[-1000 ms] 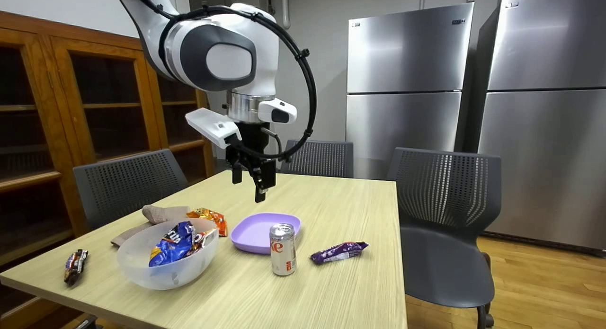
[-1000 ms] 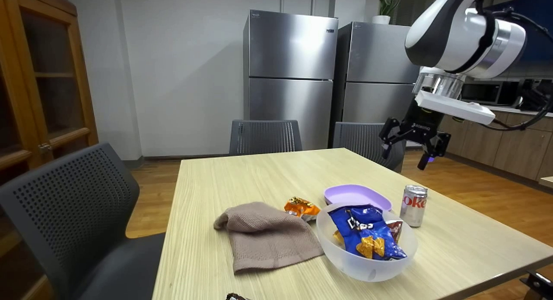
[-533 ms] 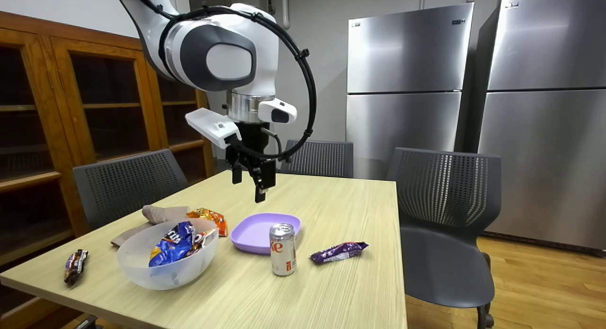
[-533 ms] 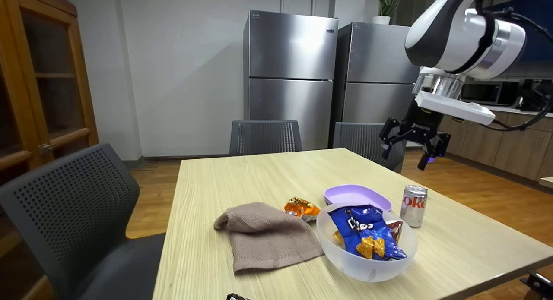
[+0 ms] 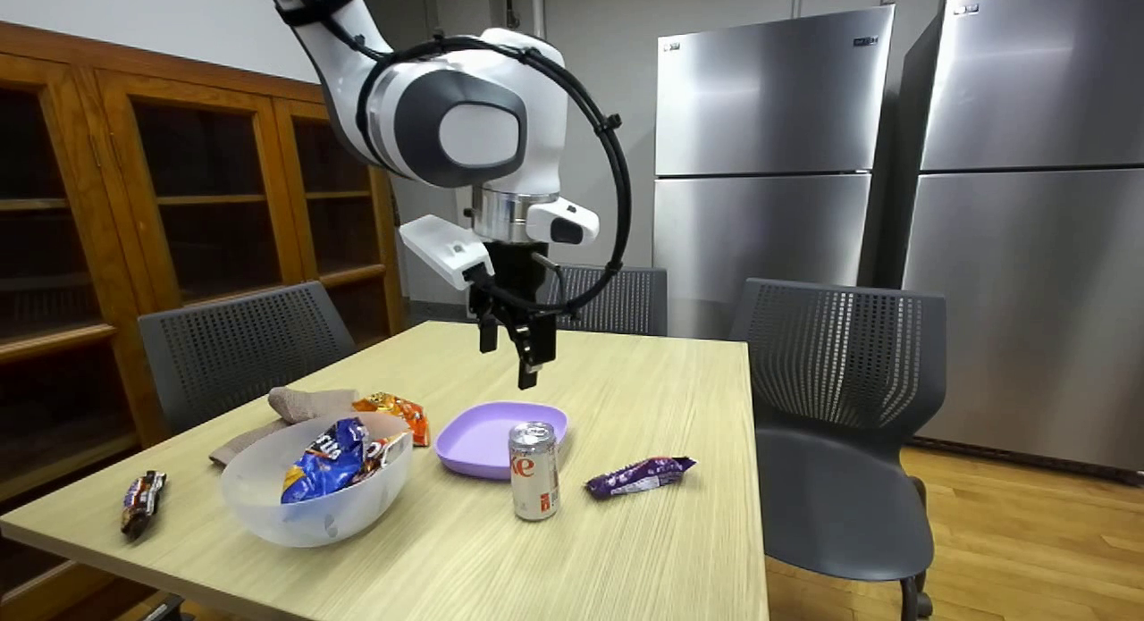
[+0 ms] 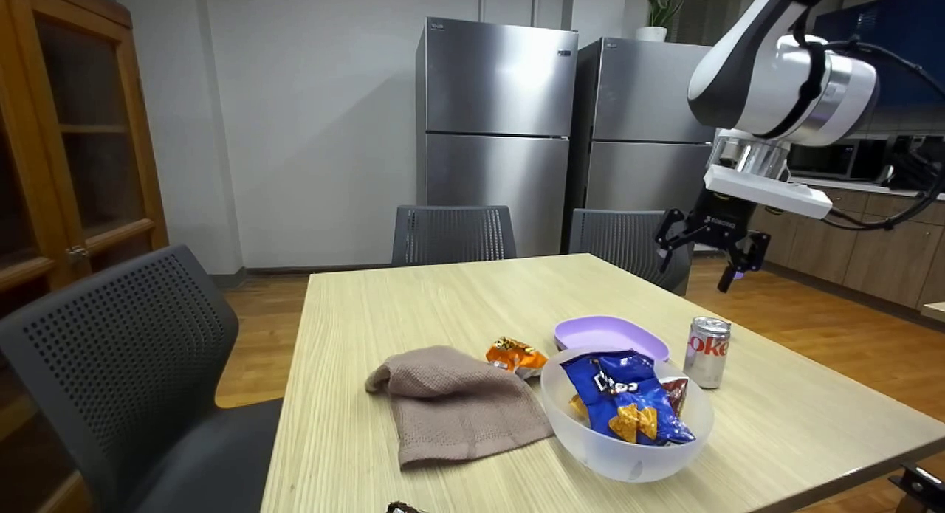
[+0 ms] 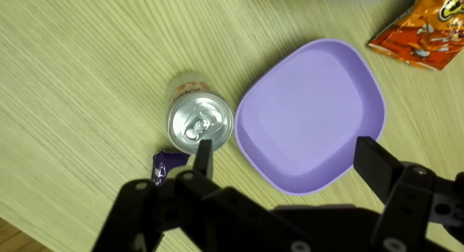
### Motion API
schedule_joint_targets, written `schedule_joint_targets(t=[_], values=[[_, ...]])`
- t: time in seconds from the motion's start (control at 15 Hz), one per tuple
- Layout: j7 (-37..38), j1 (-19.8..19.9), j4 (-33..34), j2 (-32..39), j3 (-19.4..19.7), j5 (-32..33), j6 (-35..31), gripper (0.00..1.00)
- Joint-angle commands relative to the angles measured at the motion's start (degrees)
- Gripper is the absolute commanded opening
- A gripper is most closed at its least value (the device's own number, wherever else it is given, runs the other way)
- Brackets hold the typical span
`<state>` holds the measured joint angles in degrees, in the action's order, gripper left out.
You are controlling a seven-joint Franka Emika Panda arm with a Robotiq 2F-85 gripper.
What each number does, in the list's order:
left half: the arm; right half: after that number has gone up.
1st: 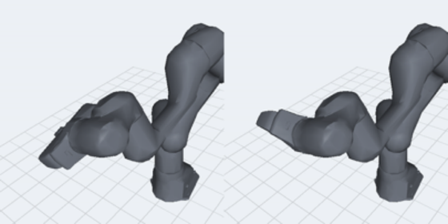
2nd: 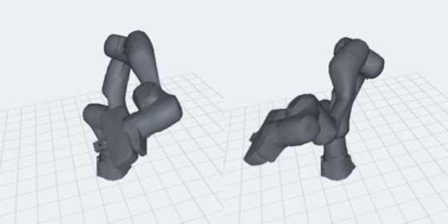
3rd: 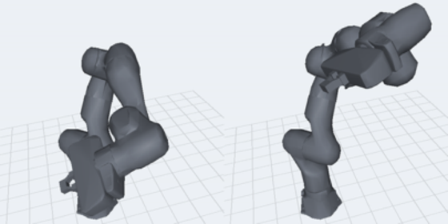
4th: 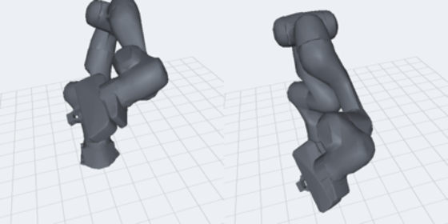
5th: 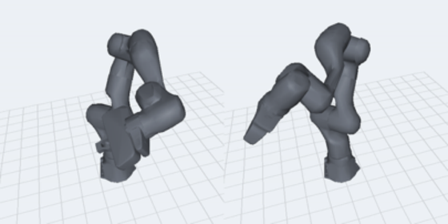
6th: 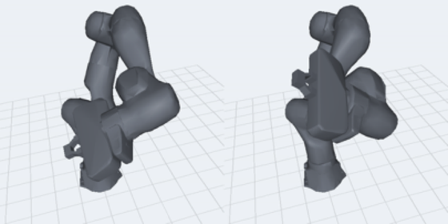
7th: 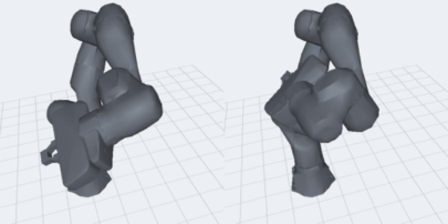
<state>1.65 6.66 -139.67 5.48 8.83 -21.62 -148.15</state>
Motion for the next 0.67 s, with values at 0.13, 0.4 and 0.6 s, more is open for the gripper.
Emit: schedule_joint_targets(t=[0.13,0.4,0.6], values=[[-1.8,4.2,11.4,9.6,0.0,-1.0,3.0,1.0],[-3.5,7.4,18.2,15.7,-0.6,-1.0,4.9,1.0],[-3.6,9.0,21.7,19.4,-1.0,-0.8,5.3,1.0]])
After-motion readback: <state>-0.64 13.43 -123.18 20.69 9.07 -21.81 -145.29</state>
